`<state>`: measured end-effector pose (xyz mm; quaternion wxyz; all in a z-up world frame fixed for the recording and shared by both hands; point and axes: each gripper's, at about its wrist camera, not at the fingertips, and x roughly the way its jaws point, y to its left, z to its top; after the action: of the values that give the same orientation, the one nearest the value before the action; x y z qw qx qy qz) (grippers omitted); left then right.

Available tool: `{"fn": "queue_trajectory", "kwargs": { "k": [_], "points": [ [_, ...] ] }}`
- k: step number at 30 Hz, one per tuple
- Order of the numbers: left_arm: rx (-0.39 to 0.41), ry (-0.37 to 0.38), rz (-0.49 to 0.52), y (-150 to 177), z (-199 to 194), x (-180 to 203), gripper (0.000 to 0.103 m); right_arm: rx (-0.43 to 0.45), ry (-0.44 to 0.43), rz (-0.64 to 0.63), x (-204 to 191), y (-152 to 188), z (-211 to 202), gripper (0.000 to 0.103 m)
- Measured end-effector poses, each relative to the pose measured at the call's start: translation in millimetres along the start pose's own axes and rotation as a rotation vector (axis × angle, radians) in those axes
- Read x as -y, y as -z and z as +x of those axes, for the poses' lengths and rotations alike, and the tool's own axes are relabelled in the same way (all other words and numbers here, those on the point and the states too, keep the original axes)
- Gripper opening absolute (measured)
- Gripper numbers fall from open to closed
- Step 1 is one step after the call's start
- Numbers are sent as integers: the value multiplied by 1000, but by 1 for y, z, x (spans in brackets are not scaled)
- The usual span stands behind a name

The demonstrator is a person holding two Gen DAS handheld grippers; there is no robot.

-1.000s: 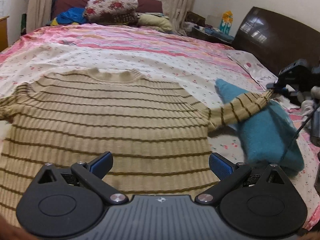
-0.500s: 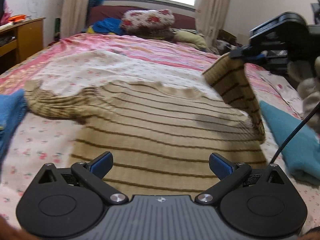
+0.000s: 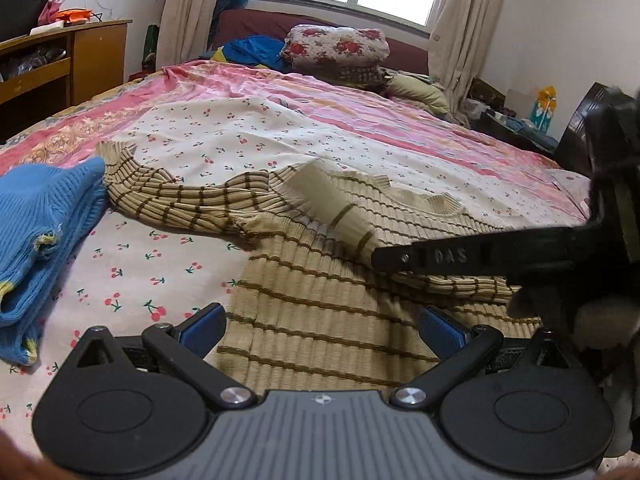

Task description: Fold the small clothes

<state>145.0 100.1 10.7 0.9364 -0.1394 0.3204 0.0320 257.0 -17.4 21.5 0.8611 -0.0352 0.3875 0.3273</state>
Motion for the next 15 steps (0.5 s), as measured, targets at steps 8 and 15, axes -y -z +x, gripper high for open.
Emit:
{"fn": "queue_trajectory", "kwargs": {
  "k": [8, 15],
  "points": [
    [0, -5, -18, 0, 0, -9, 103, -12, 4, -99, -17, -5, 15, 25],
    [0, -23, -42, -3, 2, -20, 103, -43, 66, -249, -37, -3, 36, 24]
  ]
}}
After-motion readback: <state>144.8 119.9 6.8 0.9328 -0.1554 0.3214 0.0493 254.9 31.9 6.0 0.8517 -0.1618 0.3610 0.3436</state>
